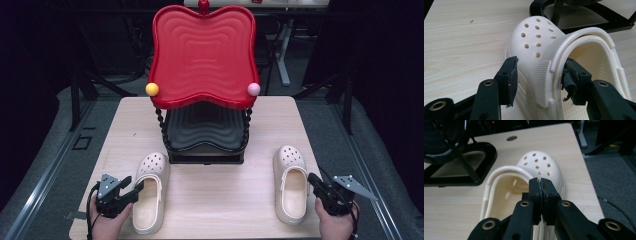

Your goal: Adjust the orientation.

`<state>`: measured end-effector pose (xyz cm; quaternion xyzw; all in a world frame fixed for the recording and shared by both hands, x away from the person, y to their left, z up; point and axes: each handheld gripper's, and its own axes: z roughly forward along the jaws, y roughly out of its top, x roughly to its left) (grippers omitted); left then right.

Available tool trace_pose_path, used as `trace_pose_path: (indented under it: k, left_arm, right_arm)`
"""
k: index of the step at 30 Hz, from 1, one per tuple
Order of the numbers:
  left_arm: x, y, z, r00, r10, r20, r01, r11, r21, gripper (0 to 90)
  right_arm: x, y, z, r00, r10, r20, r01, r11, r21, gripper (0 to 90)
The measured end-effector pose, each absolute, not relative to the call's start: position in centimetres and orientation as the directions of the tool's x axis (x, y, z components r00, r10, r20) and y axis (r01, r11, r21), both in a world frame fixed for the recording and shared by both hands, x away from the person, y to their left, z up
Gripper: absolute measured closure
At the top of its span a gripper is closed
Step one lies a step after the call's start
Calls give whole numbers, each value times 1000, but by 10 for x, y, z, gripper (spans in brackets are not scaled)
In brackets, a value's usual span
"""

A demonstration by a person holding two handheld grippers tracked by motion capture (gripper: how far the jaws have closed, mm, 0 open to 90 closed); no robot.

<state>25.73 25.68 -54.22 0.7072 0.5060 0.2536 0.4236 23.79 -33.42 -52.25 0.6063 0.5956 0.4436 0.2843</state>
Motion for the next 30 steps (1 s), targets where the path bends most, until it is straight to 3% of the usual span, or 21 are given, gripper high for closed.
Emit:
trace_pose_path:
  k: [5,14,23,30]
  left_arm:
    - [257,257,-542,360,930,-72,501,-128,856,490]
    - [257,257,-542,360,930,-72,502,-128,856,490]
    - [257,257,-542,361,930,-73,502,-128,855,490]
    - [257,257,-542,360,930,-73,502,-127,855,490]
  right_arm:
    - [241,-334,-526,-94,977,189,486,-120,866,854]
    - [239,-324,-526,-91,995,43,481,6,877,690]
    - [247,-313,-532,-70,996,-54,514,82,854,707]
    - [247,-314,-529,-73,997,-26,527,61,847,742]
